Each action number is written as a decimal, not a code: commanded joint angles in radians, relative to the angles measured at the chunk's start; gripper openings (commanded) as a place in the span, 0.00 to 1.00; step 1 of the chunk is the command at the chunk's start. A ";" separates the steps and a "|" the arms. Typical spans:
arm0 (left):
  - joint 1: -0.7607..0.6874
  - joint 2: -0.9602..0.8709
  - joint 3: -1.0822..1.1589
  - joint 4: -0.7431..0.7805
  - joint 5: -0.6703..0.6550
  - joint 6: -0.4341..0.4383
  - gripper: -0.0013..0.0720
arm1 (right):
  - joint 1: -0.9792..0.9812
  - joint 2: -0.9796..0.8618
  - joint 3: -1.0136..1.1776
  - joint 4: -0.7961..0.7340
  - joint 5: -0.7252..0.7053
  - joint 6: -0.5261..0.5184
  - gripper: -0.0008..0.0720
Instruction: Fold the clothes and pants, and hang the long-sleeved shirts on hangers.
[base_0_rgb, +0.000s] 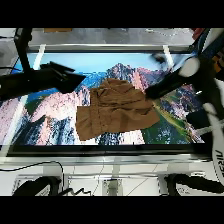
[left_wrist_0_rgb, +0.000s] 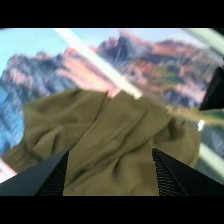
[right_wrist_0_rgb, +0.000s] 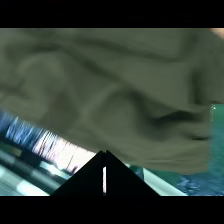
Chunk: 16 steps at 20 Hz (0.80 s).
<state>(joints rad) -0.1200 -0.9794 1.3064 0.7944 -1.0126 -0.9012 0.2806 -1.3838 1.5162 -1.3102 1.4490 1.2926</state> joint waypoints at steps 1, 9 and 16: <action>0.130 0.004 0.000 0.087 -0.171 0.000 0.79 | 0.230 0.000 -0.198 0.030 -0.050 -0.126 0.07; 0.226 0.003 0.000 0.064 -0.174 0.000 0.79 | 0.602 -0.056 -0.311 -0.061 -0.669 -0.286 0.58; 0.226 0.003 0.000 0.104 -0.174 0.000 0.79 | 0.684 -0.209 -0.311 -0.127 -0.812 -0.505 0.59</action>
<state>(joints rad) 0.1040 -0.9764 1.3064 0.8879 -1.1862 -0.9012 0.9363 -1.5417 1.2068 -1.3968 0.7353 0.8902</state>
